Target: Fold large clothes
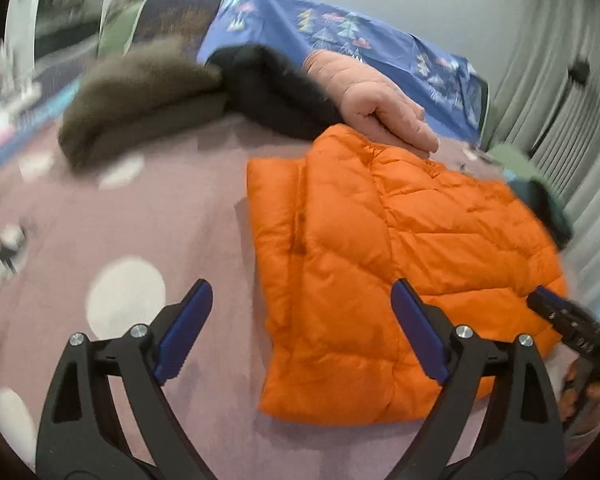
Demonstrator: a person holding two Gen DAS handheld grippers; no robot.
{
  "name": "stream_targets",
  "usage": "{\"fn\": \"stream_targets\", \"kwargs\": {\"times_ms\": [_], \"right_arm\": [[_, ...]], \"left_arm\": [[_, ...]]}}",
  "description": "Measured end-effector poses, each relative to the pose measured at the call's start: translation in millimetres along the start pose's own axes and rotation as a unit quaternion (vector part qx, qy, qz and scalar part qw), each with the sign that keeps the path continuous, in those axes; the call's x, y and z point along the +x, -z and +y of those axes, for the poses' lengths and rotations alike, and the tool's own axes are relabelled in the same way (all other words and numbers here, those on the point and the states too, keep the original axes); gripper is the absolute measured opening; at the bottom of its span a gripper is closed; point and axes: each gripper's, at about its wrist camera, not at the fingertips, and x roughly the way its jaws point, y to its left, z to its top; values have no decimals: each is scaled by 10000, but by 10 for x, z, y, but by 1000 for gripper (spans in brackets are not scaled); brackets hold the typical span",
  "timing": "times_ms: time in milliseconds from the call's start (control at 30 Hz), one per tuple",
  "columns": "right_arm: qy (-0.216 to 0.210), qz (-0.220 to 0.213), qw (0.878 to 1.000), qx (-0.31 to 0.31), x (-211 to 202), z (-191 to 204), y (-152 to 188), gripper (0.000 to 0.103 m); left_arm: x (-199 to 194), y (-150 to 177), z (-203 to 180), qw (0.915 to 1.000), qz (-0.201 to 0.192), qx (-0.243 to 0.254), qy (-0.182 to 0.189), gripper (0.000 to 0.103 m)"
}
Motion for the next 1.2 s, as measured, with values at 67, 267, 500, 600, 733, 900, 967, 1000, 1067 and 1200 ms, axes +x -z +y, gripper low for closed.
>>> {"fn": "stream_targets", "kwargs": {"times_ms": [67, 267, 500, 600, 733, 900, 967, 1000, 1067, 1200], "right_arm": [[-125, 111, 9998, -58, 20, 73, 31, 61], [82, 617, 9979, -166, 355, 114, 131, 66], [3, 72, 9999, -122, -40, 46, -298, 71], [237, -107, 9995, -197, 38, 64, -573, 71], [359, -51, 9993, -100, 349, 44, -920, 71], [559, 168, 9983, -73, 835, 46, -1227, 64], [612, 303, 9977, -48, 1059, 31, -1295, 63], [643, 366, 9972, -74, 1164, 28, -1311, 62], [583, 581, 9966, -56, 1367, 14, -1277, 62], [573, 604, 9965, -118, 1674, 1, -1038, 63]], "left_arm": [[29, 49, 67, 9994, 133, -119, 290, 92], [367, 298, 56, 9974, 607, 58, 386, 92], [253, 256, 183, 9940, 513, -115, 958, 91], [274, 210, 243, 9912, 464, -275, 1210, 91], [331, 171, 226, 9887, 463, -282, 1400, 91], [457, 116, 161, 9865, 577, -162, 1525, 90], [513, 92, 163, 9858, 613, -141, 1556, 90], [538, 88, 170, 9853, 625, -131, 1587, 90], [582, 80, 188, 9838, 646, -135, 1668, 84], [698, 35, 257, 9770, 669, -254, 2007, 73]]}}
